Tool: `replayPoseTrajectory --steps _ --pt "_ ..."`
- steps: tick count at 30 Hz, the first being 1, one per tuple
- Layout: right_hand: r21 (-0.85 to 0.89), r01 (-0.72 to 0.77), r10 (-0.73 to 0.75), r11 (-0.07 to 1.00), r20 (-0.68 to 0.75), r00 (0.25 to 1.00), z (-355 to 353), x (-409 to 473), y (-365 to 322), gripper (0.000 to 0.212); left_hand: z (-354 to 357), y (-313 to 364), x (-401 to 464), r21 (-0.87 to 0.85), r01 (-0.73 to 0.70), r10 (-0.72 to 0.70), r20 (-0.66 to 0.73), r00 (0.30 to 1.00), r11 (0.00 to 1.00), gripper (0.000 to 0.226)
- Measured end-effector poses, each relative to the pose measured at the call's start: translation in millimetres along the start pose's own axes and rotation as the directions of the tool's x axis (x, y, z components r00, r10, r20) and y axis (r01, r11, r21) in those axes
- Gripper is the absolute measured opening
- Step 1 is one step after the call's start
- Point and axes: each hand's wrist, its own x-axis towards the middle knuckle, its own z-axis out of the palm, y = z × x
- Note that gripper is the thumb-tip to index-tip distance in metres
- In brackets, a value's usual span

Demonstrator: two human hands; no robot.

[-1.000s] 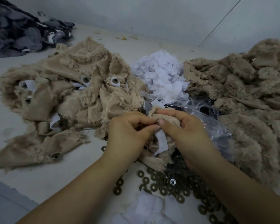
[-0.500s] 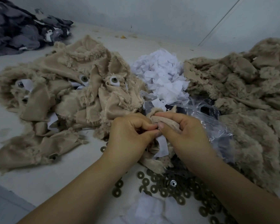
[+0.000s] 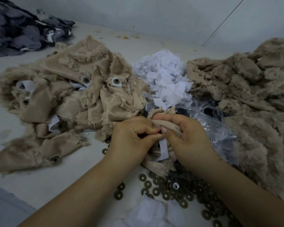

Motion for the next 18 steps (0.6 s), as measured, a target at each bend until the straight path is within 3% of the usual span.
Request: replayPoseTrajectory --steps 5,9,13,15,18 --pt "0.271 -0.086 0.092 0.959 -0.008 0.996 -3.4 6.4 4.2 0.026 -0.1 4.2 1.8 0.049 -0.034 0.038 -0.076 0.996 0.998 0.017" --pt "0.503 -0.205 0.26 0.84 -0.041 0.965 -10.7 14.0 5.2 0.025 -8.3 6.6 2.2 -0.007 0.169 -0.169 -0.088 0.982 0.986 0.029" --pt "0.639 -0.265 0.277 0.722 0.084 0.957 -9.1 13.7 3.6 0.026 -12.5 9.7 4.1 0.129 0.207 -0.216 0.06 0.975 0.97 0.039" --pt "0.664 -0.275 0.279 0.695 0.103 0.955 -9.4 13.7 3.8 0.025 -12.5 8.6 5.0 0.175 0.21 -0.23 0.104 0.968 0.962 0.029" --pt "0.645 -0.295 0.335 0.705 0.064 0.94 -10.8 16.1 6.8 0.021 -14.6 9.4 10.1 0.207 0.219 -0.231 0.036 0.972 0.954 0.007"
